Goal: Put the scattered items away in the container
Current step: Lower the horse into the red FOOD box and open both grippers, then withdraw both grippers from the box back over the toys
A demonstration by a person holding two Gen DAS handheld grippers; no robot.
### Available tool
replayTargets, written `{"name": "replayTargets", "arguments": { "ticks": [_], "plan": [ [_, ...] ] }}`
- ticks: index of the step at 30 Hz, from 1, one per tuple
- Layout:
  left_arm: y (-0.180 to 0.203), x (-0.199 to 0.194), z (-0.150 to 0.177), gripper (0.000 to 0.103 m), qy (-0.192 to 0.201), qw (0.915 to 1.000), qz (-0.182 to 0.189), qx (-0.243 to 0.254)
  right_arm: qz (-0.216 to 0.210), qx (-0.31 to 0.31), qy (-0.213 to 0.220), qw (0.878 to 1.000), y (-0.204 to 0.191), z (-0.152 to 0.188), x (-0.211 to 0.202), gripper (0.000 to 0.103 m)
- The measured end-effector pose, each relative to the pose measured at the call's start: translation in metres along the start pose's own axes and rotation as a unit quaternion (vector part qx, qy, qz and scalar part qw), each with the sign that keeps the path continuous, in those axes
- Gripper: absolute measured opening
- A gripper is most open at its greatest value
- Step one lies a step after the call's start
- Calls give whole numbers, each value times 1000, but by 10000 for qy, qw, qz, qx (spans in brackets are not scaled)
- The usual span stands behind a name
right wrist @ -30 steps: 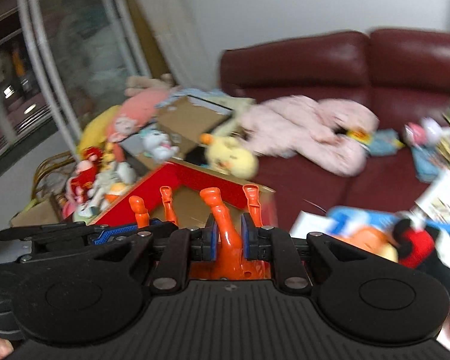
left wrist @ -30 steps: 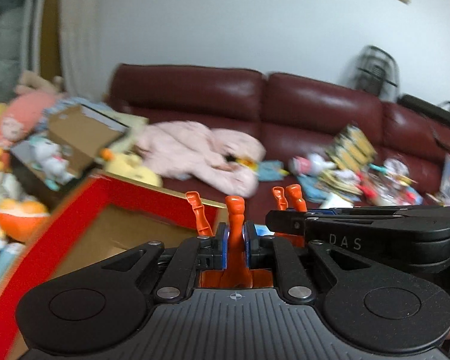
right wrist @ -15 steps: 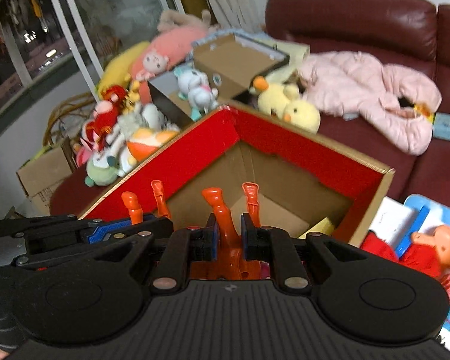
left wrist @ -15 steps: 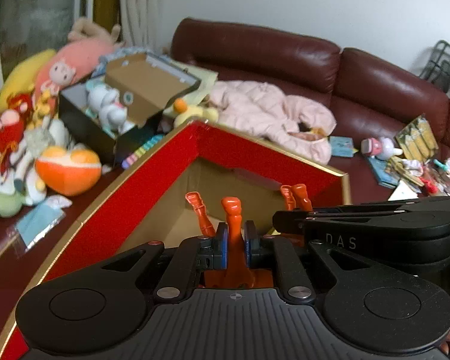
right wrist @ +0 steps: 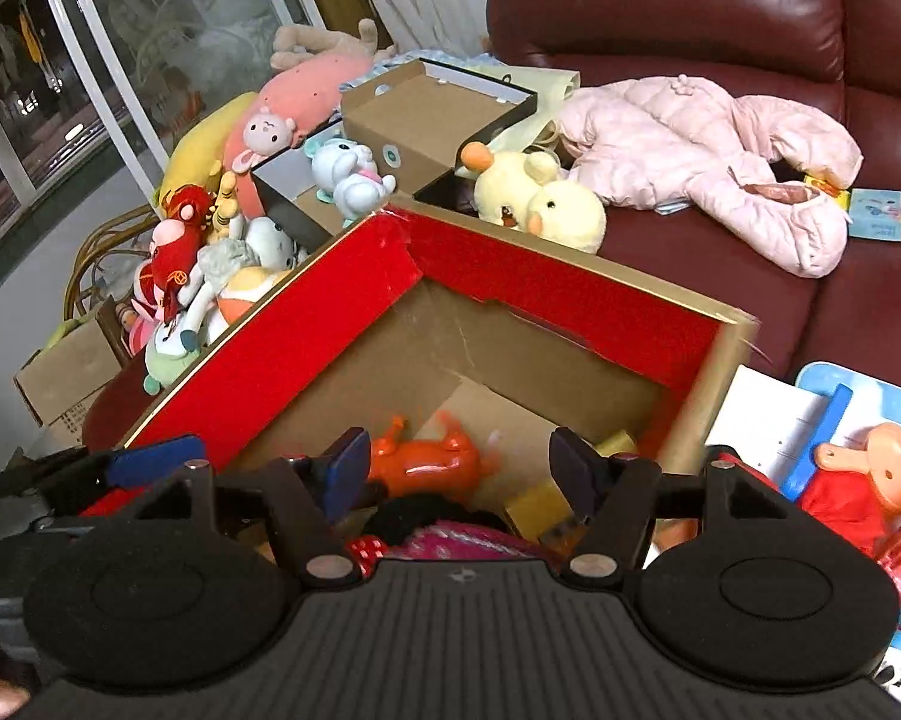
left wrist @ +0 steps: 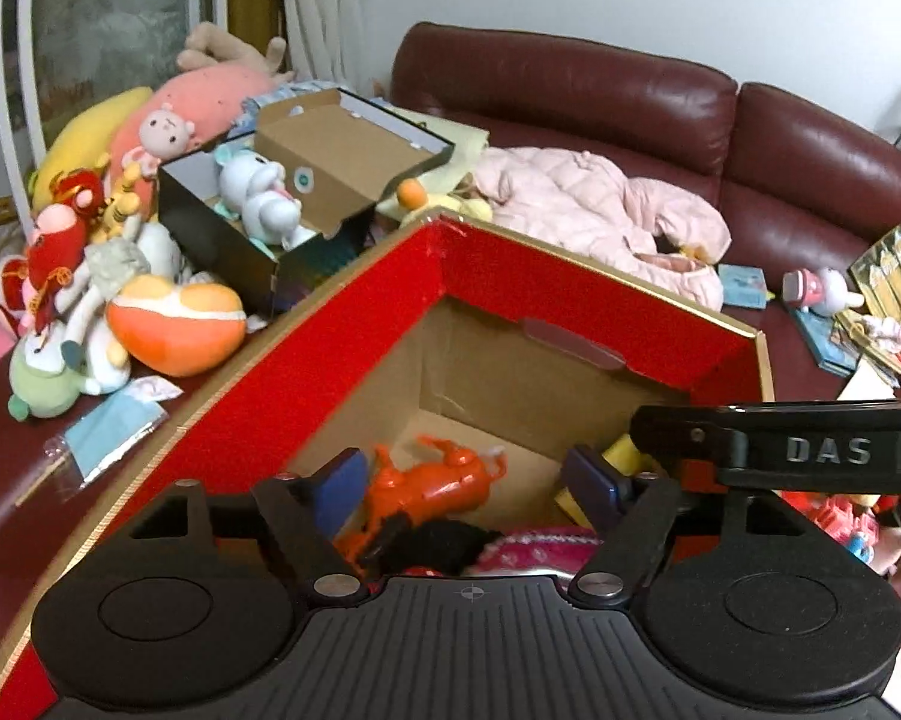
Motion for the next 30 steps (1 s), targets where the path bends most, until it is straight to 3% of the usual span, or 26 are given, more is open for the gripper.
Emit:
{"name": "replayTargets", "arguments": {
  "ticks": [7,14,30],
  "plan": [
    [22,-8,-2,98,93,9997,-88,208,-221,163,-201,9994,12,-2,-19,84],
    [43,-20,-6,100,223,9988,-102,422,-208,53,-202,9996,20,-2,-44,93],
    [112,-45,-14,101,517,9926,445,1001,244,299,271,9989,86,-11,-108,94]
  ]
}}
Point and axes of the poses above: each gripper's, at about its wrist camera, not at the fingertips, and x roughly the way its jaws point, y to its right, z to its underside, the point moved 4 cm from there along x, roughly the way its jaws point, and after that the axes turned 14 degrees about x, right-handed, at the moved point
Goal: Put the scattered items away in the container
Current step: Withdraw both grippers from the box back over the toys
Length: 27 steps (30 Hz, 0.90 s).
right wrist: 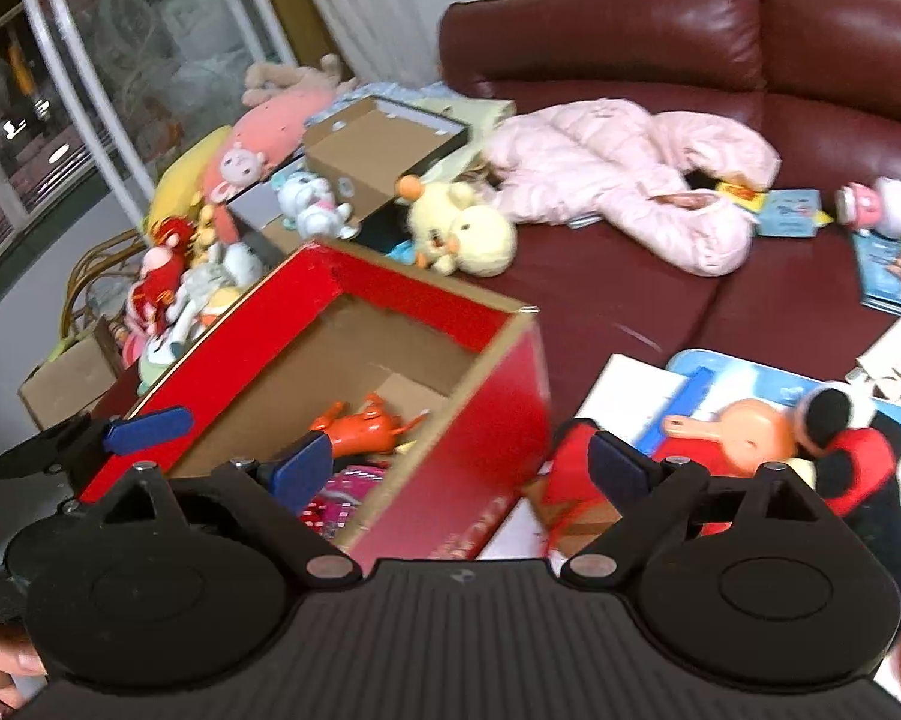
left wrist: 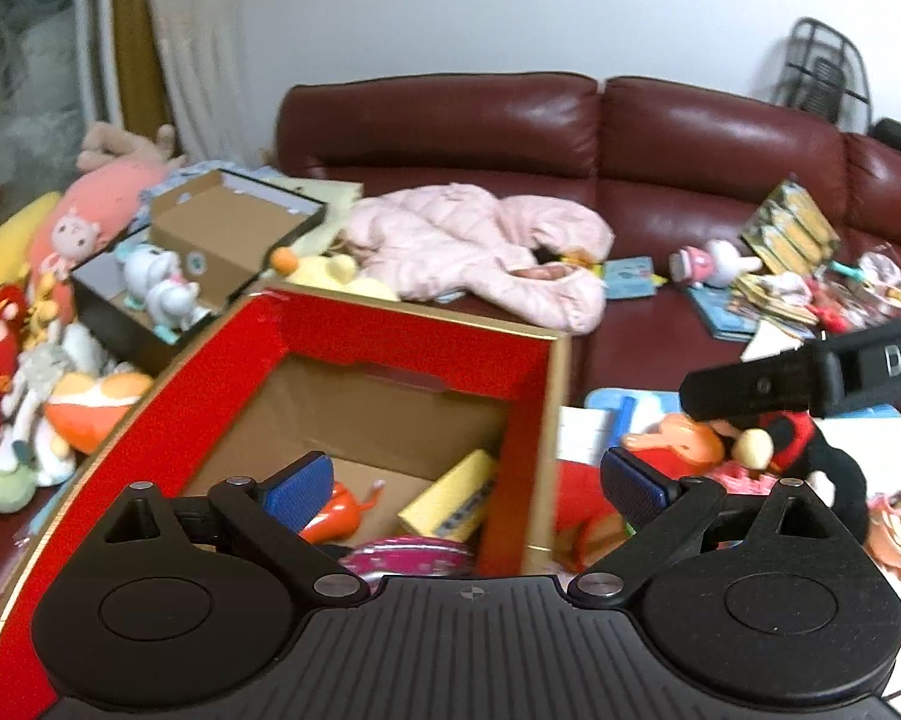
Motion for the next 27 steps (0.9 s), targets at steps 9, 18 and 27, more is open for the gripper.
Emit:
{"name": "replayTargets", "arguments": {
  "ticks": [9,18,27],
  "plan": [
    [59,16,4,101,-208,9981,513,260,436,748,-1,9962,73,11,-2,94],
    [112,57,24,101,-773,9931,757,453,728,1354,-127,9880,134,26,8,94],
    [140,102,60,100,-1230,9866,973,442,985,1858,-444,9766,176,46,35,94]
  ]
}}
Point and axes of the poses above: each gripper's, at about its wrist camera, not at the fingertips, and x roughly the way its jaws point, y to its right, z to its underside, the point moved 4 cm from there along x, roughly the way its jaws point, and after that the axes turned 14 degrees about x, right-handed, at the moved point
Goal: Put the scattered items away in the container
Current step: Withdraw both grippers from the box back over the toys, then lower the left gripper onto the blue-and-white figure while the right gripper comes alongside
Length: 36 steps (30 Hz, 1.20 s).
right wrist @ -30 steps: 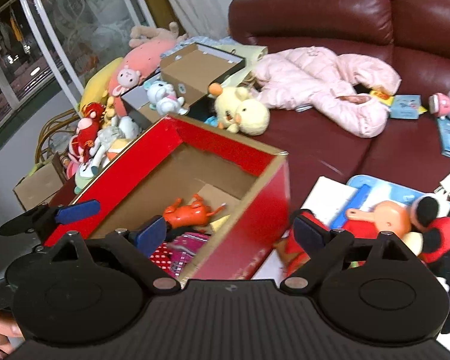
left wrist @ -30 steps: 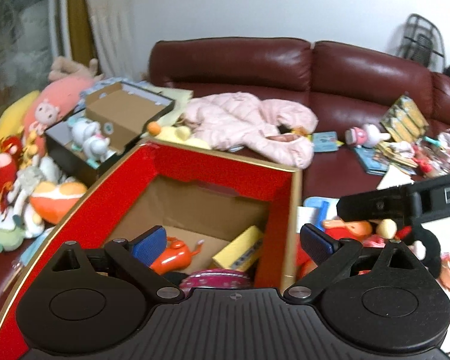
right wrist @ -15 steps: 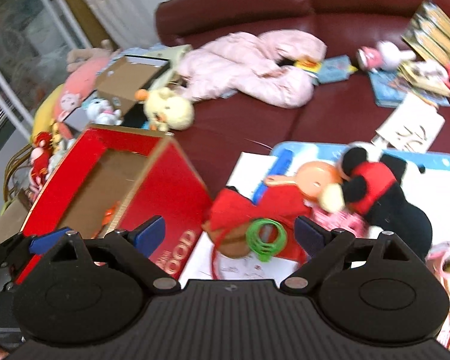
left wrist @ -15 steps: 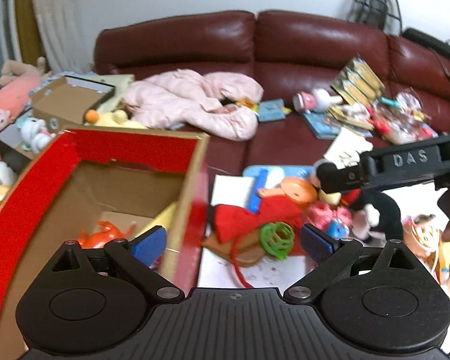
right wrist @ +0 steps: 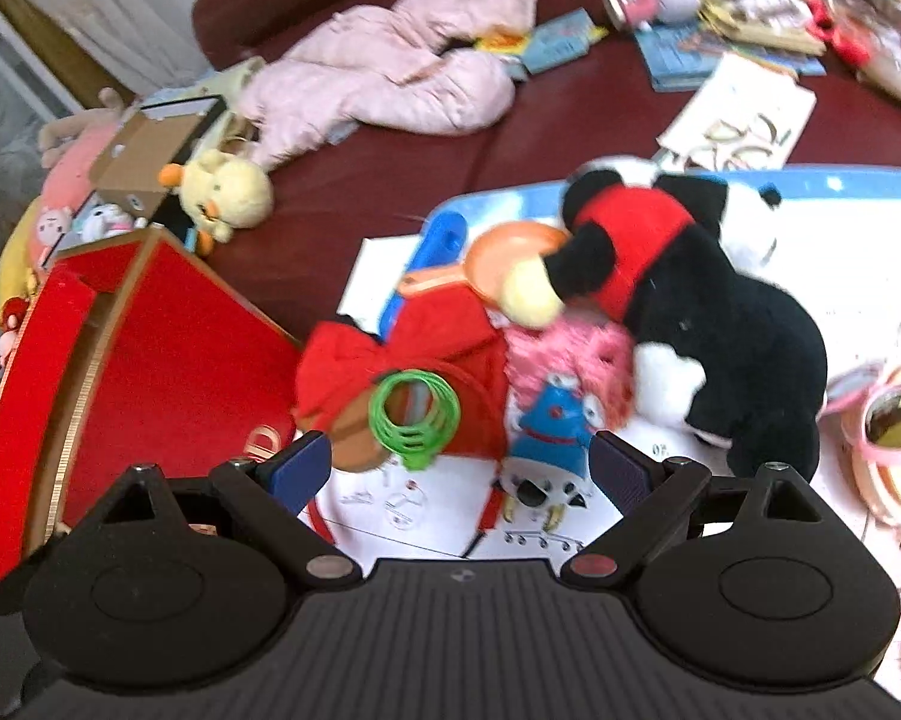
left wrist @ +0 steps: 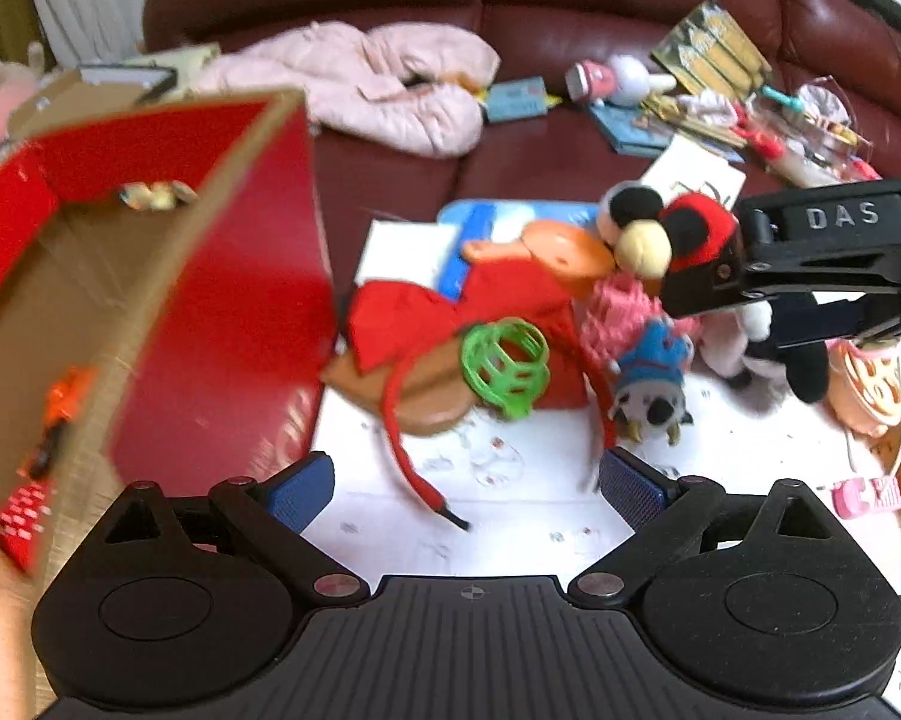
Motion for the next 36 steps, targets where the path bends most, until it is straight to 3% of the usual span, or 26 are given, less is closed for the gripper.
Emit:
{"name": "replayTargets", "arguments": {
  "ticks": [6,12,22,25,33,36],
  "plan": [
    [22,23,4,100,56,9996,207,204,214,420,-209,9987,23,-3,26,93],
    [39,45,-3,96,184,9985,385,351,170,639,-371,9971,40,-6,41,90],
    [87,78,-25,94,513,9873,780,1282,76,720,-526,9960,56,-16,50,76],
    [96,91,-29,88,580,9834,760,1540,-33,744,-551,9957,55,-19,53,74],
    [91,113,-35,67,613,9806,927,1616,-194,726,-632,9952,49,-26,70,48],
    [92,114,-37,63,665,9787,967,1683,-175,715,-660,9951,48,-26,76,46]
  ]
}}
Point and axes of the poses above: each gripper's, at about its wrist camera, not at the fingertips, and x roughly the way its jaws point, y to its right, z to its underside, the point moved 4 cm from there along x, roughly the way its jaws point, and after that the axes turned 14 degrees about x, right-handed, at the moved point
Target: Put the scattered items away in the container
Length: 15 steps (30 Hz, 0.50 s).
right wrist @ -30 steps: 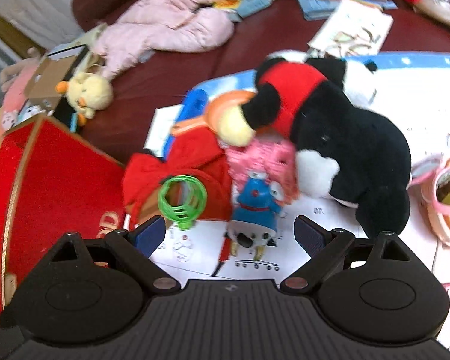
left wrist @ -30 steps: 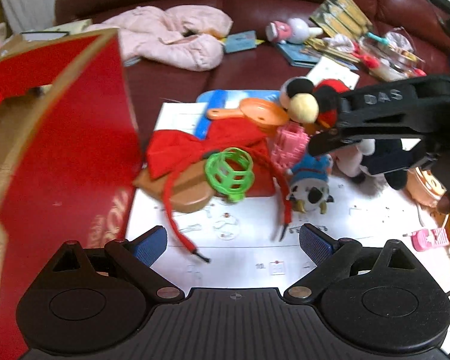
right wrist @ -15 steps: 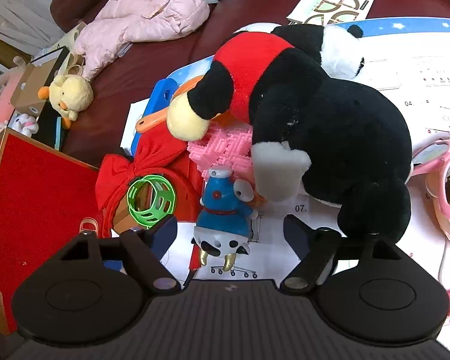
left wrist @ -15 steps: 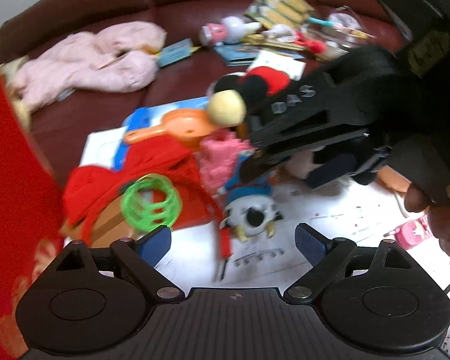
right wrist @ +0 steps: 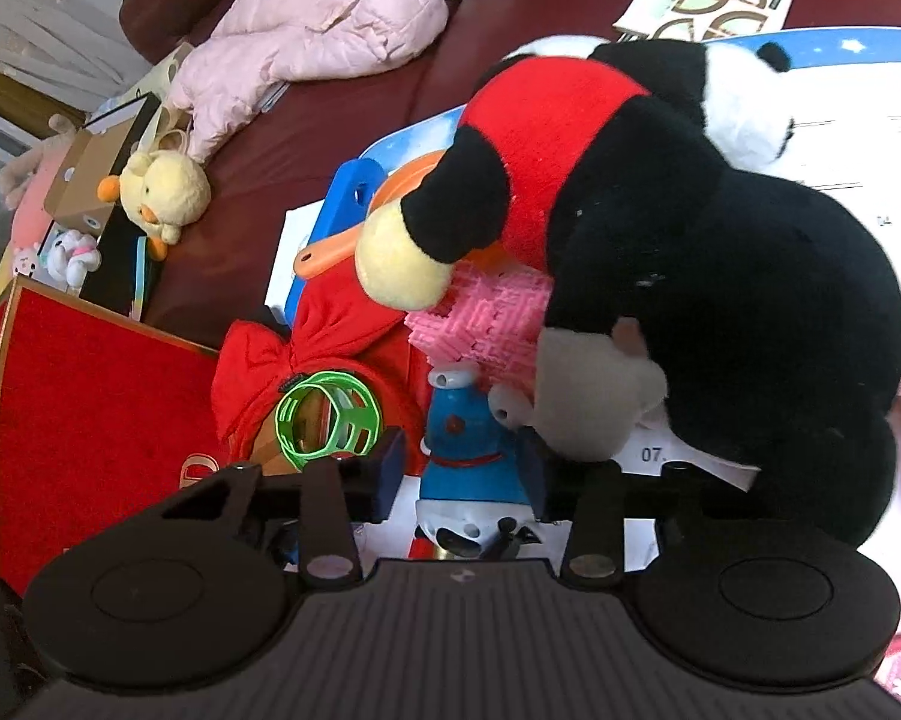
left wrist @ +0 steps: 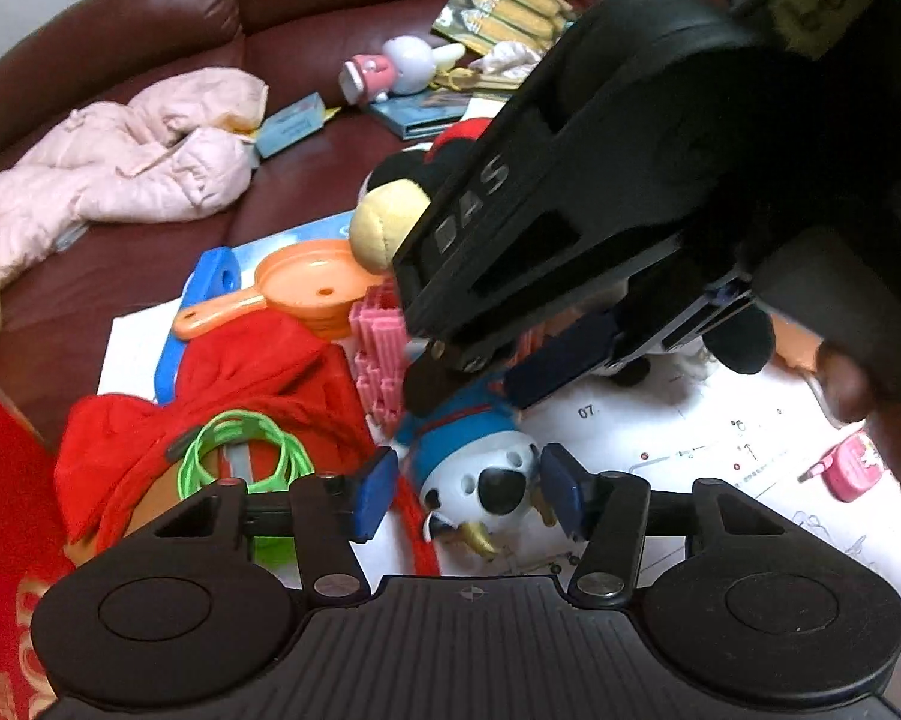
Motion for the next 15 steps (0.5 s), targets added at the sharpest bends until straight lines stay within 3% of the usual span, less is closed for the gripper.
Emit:
{"name": "replayTargets", "arguments": {
  "ticks": [10,15],
  "plan": [
    [-1,1,2,50,39,9998,171,-84,-74,90,26,9999,10,10,0,39],
    [5,-7,10,50,26,9997,253,-72,-87,140,-23,9999,16,23,-5,38]
  ]
}}
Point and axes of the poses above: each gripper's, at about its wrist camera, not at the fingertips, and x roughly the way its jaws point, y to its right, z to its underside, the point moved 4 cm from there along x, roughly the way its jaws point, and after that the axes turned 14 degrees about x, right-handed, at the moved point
